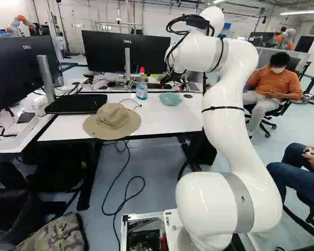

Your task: Clean the table with the green towel

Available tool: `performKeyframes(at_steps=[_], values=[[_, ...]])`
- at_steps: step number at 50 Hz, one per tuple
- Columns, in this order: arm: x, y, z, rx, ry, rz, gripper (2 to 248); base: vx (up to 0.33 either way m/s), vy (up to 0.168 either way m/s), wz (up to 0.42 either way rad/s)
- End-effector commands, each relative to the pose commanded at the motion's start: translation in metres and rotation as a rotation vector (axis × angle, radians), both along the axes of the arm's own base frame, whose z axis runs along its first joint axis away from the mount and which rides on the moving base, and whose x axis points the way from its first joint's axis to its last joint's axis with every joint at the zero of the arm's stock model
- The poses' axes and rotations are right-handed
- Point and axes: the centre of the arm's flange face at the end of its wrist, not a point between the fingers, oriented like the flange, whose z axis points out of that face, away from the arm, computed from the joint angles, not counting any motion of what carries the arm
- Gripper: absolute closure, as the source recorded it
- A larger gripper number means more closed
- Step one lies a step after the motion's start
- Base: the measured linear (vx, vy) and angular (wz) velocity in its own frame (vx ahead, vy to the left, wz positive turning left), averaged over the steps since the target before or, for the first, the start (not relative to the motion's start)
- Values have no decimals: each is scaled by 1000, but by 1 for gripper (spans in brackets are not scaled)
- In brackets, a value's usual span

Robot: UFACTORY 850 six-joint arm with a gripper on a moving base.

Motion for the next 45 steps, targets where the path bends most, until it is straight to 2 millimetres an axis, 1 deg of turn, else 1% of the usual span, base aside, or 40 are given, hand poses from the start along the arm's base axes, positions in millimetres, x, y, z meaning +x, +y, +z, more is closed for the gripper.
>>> performKeyframes(at_steps=[23,45], values=[[-3,1,0,-2,-8,1,3,0,0,0],[-16,6,-1,-12,-38,3,3,0,0,0]])
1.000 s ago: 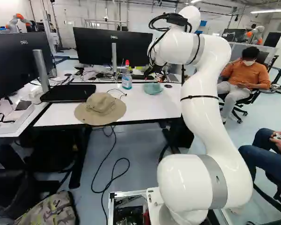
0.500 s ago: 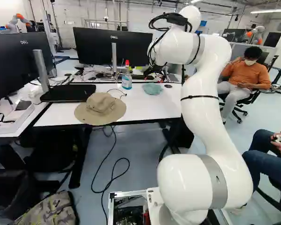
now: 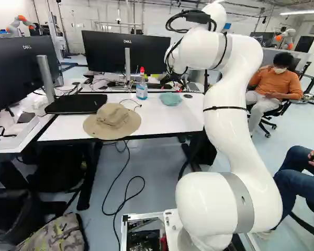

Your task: Clean the table with the green towel

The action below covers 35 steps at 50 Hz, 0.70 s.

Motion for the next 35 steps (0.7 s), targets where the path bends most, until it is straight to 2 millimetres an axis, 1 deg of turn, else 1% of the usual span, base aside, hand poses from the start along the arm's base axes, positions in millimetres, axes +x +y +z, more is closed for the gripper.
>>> performKeyframes(at_steps=[18,35], values=[[-19,6,-1,-12,-41,4,3,0,0,0],[-46,13,-4,-27,-93,9,3,0,0,0]])
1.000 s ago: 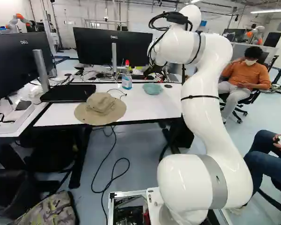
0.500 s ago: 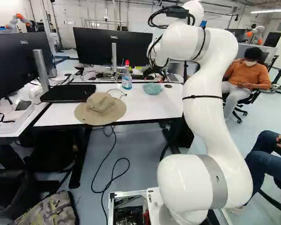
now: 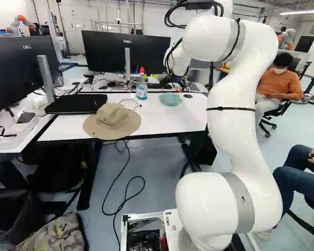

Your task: Clean the table with the green towel

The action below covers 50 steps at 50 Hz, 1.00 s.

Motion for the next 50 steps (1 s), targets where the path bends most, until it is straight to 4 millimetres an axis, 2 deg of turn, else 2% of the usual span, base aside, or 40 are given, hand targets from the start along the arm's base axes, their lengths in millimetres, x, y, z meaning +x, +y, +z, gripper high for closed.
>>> performKeyframes(at_steps=[26,50], values=[[-62,15,-10,-28,-107,15,3,0,0,0],[-146,31,-29,-56,-233,37,3,0,0,0]])
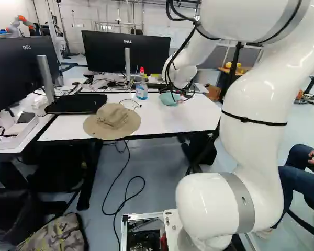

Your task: Clean the table with the green towel

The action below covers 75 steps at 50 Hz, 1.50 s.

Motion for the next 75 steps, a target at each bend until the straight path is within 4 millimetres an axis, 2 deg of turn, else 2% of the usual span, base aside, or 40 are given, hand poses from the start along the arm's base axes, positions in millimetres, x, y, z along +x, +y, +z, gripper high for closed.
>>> performKeyframes(at_steps=[20,39,57,75], values=[[-77,11,-22,-19,-105,22,3,0,0,0],[-141,19,-43,-30,-187,41,3,0,0,0],[-191,24,-62,-36,-250,56,3,0,0,0],[-230,27,-76,-40,-296,68,3,0,0,0]])
